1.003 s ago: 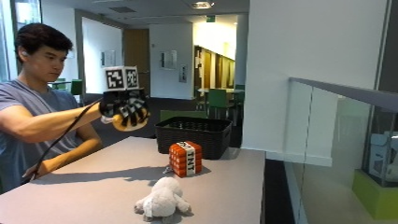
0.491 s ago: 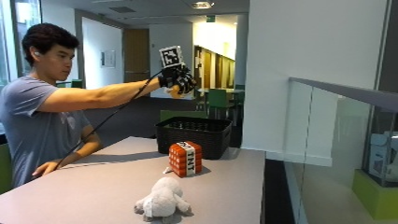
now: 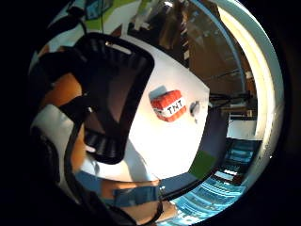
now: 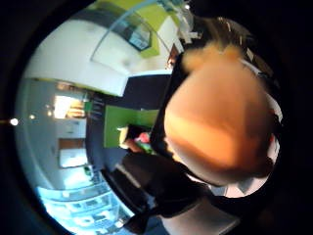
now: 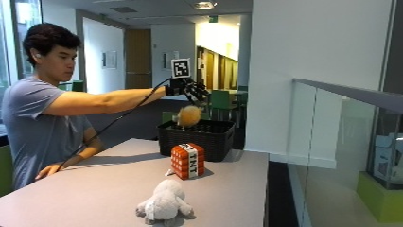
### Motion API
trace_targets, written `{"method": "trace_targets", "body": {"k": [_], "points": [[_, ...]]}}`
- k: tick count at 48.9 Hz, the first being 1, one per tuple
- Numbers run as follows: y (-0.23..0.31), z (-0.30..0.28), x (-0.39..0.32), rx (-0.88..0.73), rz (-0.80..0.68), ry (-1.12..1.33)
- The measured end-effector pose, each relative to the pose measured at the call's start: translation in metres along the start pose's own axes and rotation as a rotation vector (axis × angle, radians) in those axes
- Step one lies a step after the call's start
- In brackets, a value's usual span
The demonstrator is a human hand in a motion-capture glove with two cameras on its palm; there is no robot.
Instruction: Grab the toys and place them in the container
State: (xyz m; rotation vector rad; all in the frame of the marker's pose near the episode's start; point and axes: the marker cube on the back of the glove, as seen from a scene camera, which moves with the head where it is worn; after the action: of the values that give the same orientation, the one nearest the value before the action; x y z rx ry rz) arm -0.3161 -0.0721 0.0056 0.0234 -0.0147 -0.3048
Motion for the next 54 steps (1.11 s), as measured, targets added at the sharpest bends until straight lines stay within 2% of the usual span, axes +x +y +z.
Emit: {"method": "trace_targets", "body": {"k": [4,8,13,19,26,35,39,44,54], "points": [[0.001,-0.014,0.012,0.02,-0.022,-0.034],[0.004,-0.034,0.031,0.021,0.018,-0.128],[0.012,-0.042,0.078,0.029,-0.064,-0.098],[0.012,-0.031,0.13,0.014,0.086,-0.031],[0.017,-0.008,0.182,-0.002,0.142,0.025],[0.025,0.024,0.211,-0.025,0.16,0.046],[0.03,0.044,0.223,-0.049,0.083,0.024],[0.026,0.072,0.234,-0.08,0.227,0.009],[0.023,0.133,0.243,-0.158,0.248,0.004]]}}
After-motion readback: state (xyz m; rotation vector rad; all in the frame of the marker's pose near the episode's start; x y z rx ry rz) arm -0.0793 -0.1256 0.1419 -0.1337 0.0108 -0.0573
